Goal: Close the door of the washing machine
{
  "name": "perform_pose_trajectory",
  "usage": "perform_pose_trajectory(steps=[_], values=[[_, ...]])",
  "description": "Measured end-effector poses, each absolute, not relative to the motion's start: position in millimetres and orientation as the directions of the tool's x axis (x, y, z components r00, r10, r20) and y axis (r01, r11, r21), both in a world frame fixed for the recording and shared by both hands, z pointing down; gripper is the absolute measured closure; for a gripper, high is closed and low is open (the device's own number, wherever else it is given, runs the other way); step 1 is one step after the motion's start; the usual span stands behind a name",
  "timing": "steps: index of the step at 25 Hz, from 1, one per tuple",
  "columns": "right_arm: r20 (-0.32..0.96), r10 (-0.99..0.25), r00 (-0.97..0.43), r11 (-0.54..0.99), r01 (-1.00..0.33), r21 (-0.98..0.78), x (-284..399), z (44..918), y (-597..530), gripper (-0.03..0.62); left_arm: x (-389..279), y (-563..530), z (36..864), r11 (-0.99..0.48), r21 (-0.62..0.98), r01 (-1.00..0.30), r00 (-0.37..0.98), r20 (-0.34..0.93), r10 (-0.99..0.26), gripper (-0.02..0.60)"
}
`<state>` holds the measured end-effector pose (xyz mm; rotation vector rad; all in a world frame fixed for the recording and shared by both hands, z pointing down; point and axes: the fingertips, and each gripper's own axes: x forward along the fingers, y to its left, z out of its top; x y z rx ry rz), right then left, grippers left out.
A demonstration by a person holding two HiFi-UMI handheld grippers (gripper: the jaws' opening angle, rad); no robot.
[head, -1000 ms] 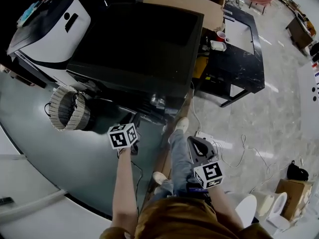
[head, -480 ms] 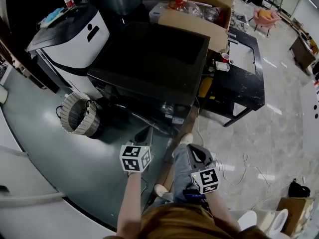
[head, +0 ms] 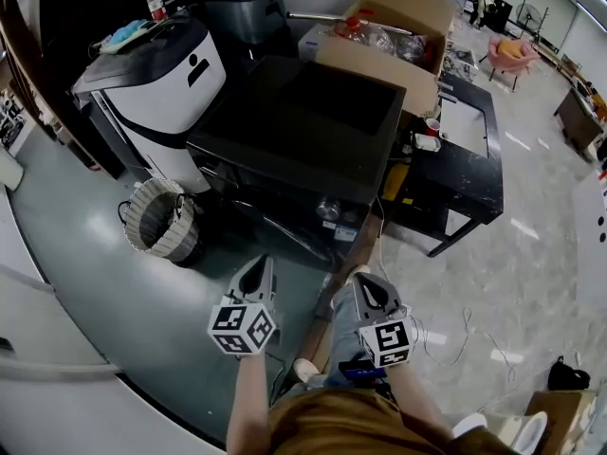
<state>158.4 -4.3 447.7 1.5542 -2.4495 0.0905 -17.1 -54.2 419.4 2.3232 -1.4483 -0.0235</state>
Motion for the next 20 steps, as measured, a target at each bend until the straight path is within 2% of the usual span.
perform_pose_trajectory(steps=[6, 20], values=[[0.229, -0.878, -0.42, 0.446, -0.891, 0.077, 150.0, 444.2, -3.6, 0.582, -22.4, -46.5, 414.7, -0.386, 0.264, -0.884, 0.438, 0.18, -0.881, 0.558], [0.234, -0.877, -0.419, 0.446, -0.892, 0.074, 150.9, 443.3, -4.0, 0.583, -16.7, -44.9, 421.9, -0.408, 0.323, -0.854, 0.48, 0.184, -0.858, 0.558]])
